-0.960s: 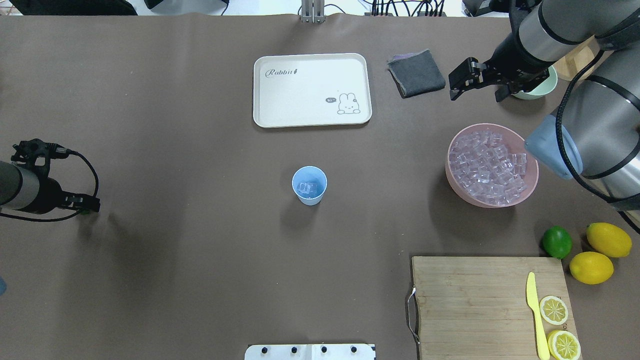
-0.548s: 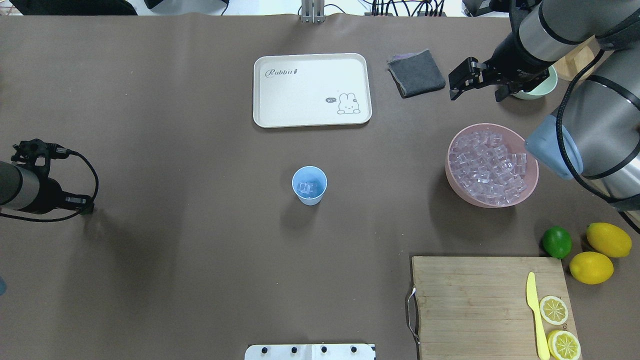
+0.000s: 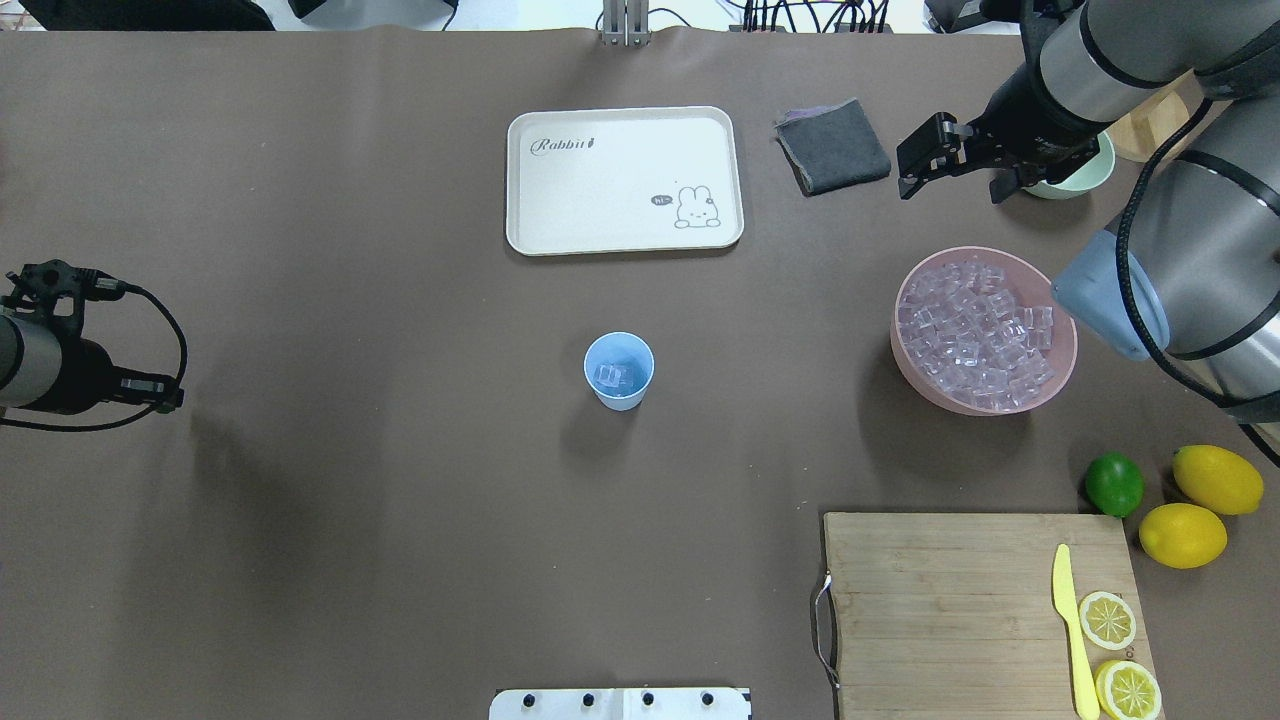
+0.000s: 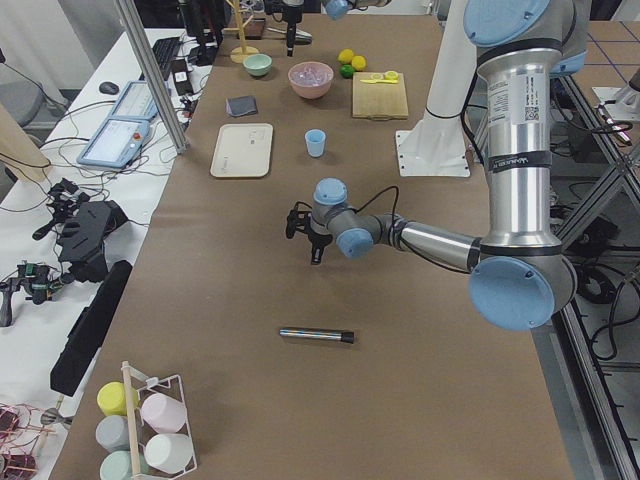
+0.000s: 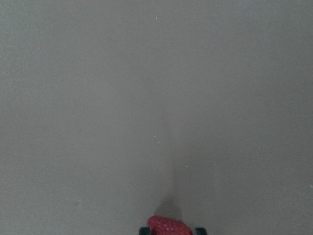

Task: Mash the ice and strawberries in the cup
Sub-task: 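Grasp the red strawberry with the left gripper, then carry the strawberry with the left gripper over the blue cup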

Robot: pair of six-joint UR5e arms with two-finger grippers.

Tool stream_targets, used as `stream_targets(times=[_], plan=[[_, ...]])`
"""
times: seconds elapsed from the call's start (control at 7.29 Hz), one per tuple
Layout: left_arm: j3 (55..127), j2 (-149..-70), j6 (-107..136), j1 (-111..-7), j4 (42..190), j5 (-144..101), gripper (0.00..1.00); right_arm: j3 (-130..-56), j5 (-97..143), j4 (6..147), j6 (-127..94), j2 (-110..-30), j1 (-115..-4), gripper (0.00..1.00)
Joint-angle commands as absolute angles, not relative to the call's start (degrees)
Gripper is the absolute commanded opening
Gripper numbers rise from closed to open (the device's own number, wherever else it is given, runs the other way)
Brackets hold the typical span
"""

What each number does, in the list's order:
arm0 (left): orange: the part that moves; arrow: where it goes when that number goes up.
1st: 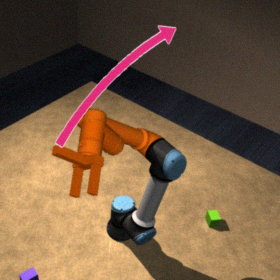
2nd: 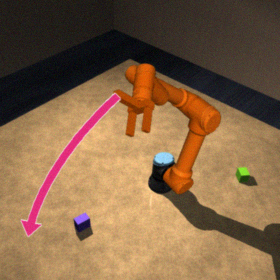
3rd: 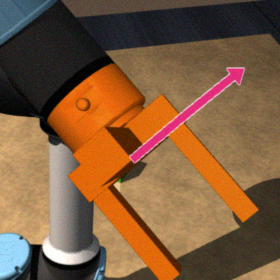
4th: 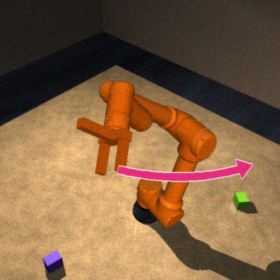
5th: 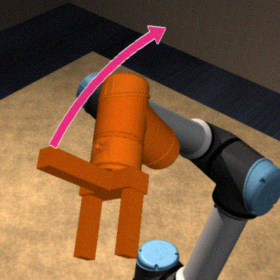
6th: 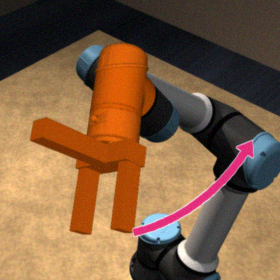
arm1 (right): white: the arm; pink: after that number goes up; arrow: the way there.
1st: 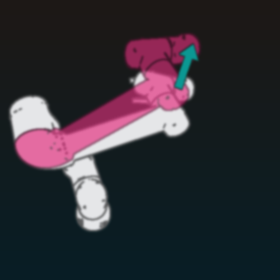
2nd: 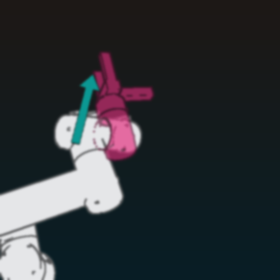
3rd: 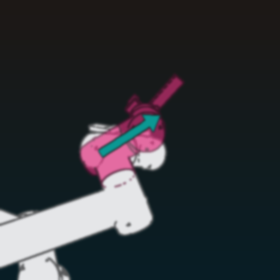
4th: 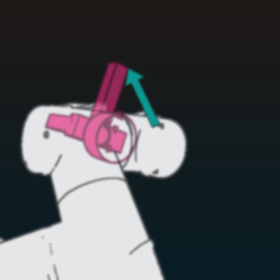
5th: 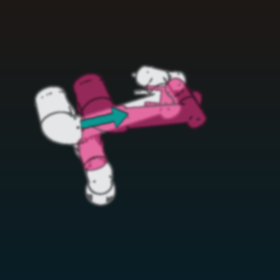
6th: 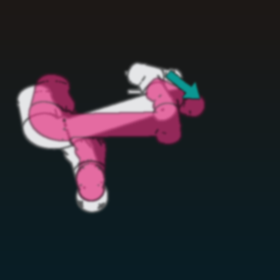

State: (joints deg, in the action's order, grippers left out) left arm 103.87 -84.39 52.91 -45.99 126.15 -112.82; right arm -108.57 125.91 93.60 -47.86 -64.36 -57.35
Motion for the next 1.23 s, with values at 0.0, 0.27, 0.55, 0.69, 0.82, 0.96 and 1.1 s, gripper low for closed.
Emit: stream_targets(times=[0.0, 0.27, 0.55, 0.69, 0.82, 0.96, 1.1], plan=[[107.0, -87.1, 53.0, -49.0, 126.0, -112.8, 0.00, -109.1, 126.2, 93.5, -47.8, -64.4, -57.4, 1.00], [107.4, -95.1, 61.7, -48.3, 126.1, -113.0, 0.00, -109.2, 126.2, 93.2, -47.2, -64.9, -57.5, 1.00], [106.5, -107.9, 76.1, -39.7, 123.6, -109.6, 0.00, -109.2, 126.1, 93.1, -47.1, -64.9, -57.7, 1.00], [106.6, -114.0, 79.3, -34.8, 117.6, -105.0, 0.00, -109.2, 126.0, 93.1, -47.0, -64.9, -57.7, 1.00], [106.2, -120.9, 83.1, -30.4, 110.8, -101.3, 0.00, -109.1, 125.8, 93.1, -47.0, -65.0, -57.7, 1.00], [104.6, -125.2, 83.5, -28.0, 107.9, -98.3, 0.00, -109.1, 125.6, 93.1, -47.0, -65.0, -57.7, 1.00], [102.3, -127.2, 84.7, -27.1, 108.1, -97.5, 0.00, -109.2, 125.4, 93.1, -47.1, -65.0, -57.7, 1.00]])
